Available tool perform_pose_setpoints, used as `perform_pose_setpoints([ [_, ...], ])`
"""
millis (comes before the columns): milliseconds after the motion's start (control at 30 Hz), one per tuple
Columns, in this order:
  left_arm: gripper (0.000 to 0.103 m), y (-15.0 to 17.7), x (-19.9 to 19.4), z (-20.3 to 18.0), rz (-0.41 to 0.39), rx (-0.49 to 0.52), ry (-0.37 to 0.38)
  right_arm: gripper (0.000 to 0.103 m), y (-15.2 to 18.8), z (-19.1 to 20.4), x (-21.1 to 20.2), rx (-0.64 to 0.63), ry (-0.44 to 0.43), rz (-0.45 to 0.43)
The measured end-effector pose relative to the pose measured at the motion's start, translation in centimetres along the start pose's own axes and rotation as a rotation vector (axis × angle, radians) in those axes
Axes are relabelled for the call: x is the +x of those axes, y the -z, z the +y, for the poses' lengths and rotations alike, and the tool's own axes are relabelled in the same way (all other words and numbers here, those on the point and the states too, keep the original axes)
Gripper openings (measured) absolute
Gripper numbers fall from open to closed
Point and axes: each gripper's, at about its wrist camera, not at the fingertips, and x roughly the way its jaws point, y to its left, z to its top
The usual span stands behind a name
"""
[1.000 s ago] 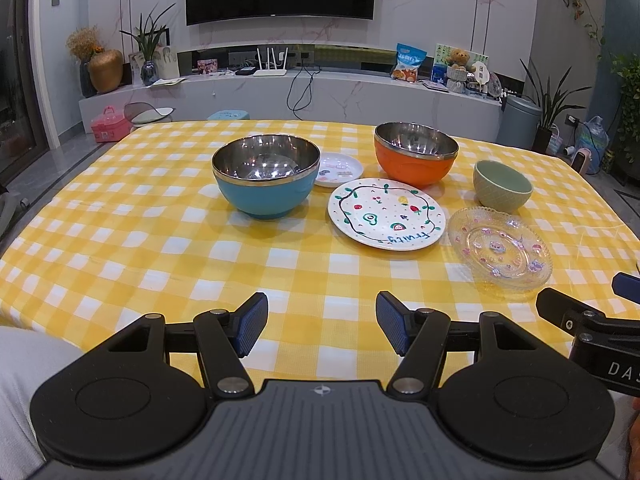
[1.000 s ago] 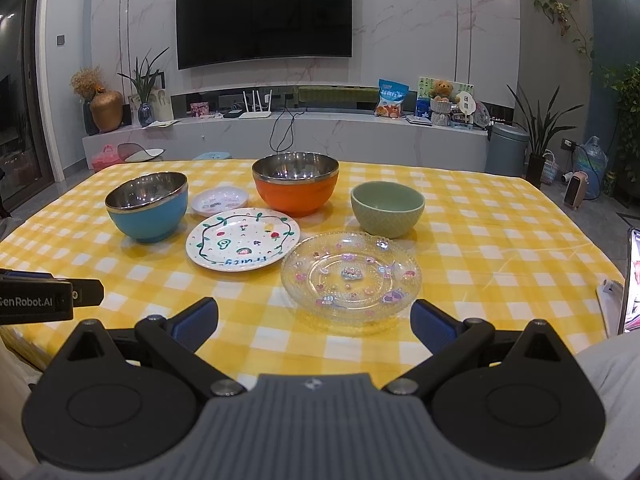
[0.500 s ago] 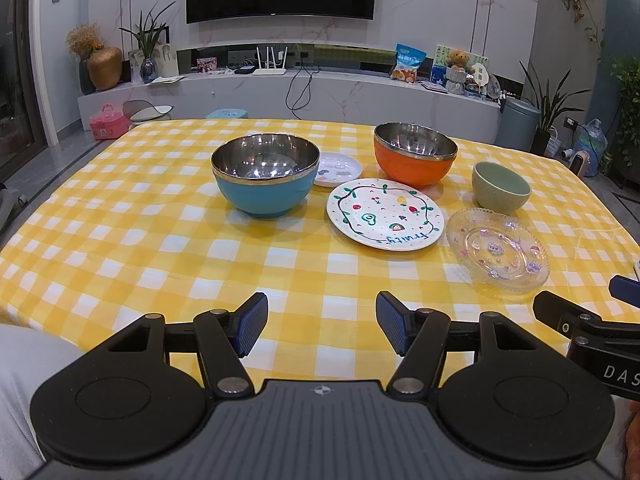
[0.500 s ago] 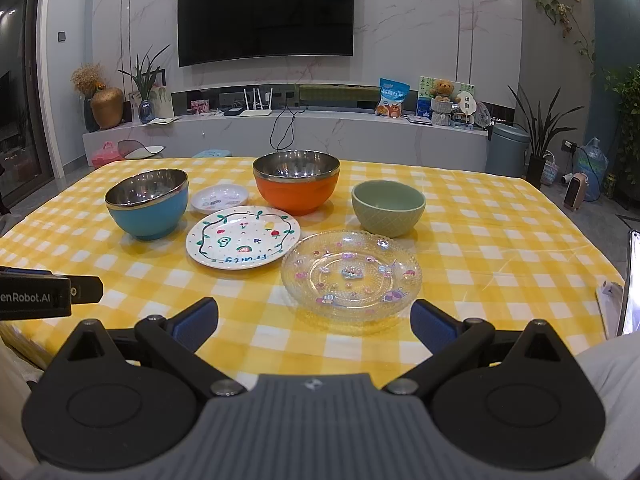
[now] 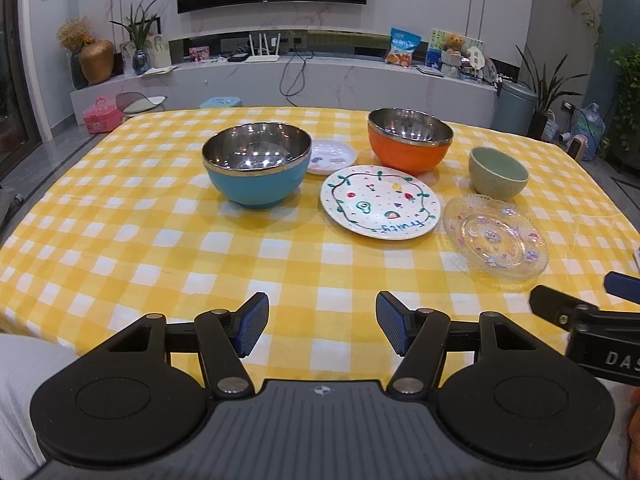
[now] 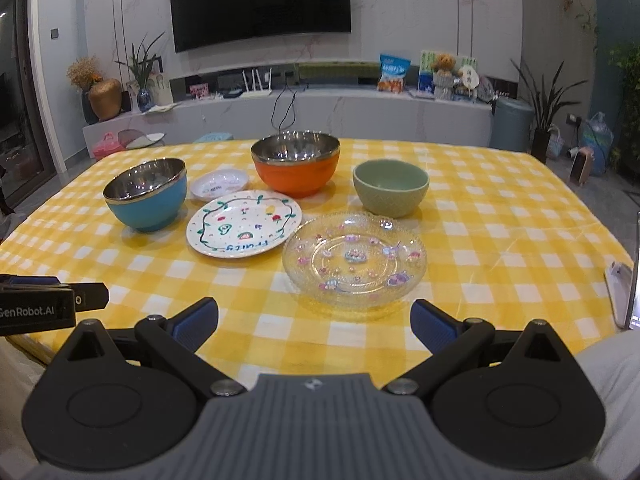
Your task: Organize plates and bowls
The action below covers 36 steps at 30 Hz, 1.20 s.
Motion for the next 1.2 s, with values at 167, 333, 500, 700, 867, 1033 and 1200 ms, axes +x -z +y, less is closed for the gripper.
perform_pose_setpoints([
  [167, 0.069, -0.9, 0.4, -0.4, 0.013, -0.036, 0.069, 0.095, -1.5, -0.7, 1.4, 0.034, -0.021, 0.091],
  [333, 0.059, -2.1, 1.9, -1.8, 0.041, -0.046, 0.097, 0.088, -3.9, -2.4, 3.6, 0.083, -0.011, 0.147],
  [500, 0.055, -3.7, 3.4, -3.2, 0.059, -0.066, 0.13, 0.08, -6.4, -4.3, 6.3, 0.083, 0.026, 0.163],
  [700, 0.046, -5.5, 5.7, -4.9, 0.093, -0.099, 0.174, 0.066, -8.2, -7.5, 9.1, 0.136, 0.038, 0.195],
  [867, 0.045, -6.2, 8.2, -6.4, 0.122, -0.125, 0.212, 0.049, -8.0, -10.8, 10.7, 0.283, -0.003, 0.21],
  [1033, 0.041, -6.4, 10.7, -7.5, 0.151, -0.171, 0.234, 0.031, -7.1, -13.4, 12.4, 0.411, 0.0, 0.249],
  [1200, 0.041, -6.1, 12.7, -8.1, 0.162, -0.196, 0.231, 0.022, -6.5, -14.7, 14.0, 0.492, 0.002, 0.285],
])
